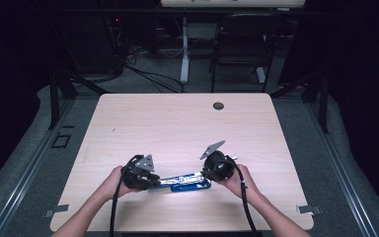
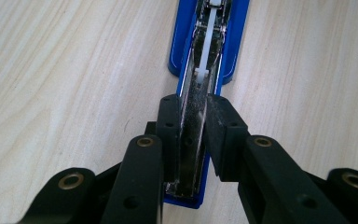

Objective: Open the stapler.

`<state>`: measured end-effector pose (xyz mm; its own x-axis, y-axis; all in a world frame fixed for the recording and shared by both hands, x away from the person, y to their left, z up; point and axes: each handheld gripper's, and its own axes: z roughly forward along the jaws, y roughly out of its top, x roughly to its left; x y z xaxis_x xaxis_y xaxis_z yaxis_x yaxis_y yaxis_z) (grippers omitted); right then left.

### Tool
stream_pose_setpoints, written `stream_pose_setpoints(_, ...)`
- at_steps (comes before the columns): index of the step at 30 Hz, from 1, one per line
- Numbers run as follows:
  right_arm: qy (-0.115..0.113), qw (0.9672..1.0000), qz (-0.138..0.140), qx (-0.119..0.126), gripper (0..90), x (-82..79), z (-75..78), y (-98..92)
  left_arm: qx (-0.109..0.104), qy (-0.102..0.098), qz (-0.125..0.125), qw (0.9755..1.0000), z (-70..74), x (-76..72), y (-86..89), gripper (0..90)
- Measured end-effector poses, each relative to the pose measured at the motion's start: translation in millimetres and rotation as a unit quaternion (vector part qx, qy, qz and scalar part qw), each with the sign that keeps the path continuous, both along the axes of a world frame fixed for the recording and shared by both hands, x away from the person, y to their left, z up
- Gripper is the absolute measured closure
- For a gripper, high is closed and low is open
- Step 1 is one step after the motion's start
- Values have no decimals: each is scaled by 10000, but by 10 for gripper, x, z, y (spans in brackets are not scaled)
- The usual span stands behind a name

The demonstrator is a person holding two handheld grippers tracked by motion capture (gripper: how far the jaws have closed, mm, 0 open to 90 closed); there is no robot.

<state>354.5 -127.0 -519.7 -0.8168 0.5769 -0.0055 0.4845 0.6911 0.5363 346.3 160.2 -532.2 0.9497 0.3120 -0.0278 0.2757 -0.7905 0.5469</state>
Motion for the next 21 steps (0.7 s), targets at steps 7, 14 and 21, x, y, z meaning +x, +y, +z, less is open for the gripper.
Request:
stream_pose_setpoints(7, 40, 9996, -261, 77, 741, 70, 41, -129, 13, -5, -56, 10000, -3, 5, 3, 762)
stream_pose_setpoints(14, -24, 9989, -454, 90, 604, 132, 116, -268, 14, -1, -52, 10000, -4, 5, 2, 763)
stream_pose_setpoints(21, -46, 9980, -632, 86, 475, 145, 167, -400, -6, -2, -35, 10000, -8, 6, 4, 762)
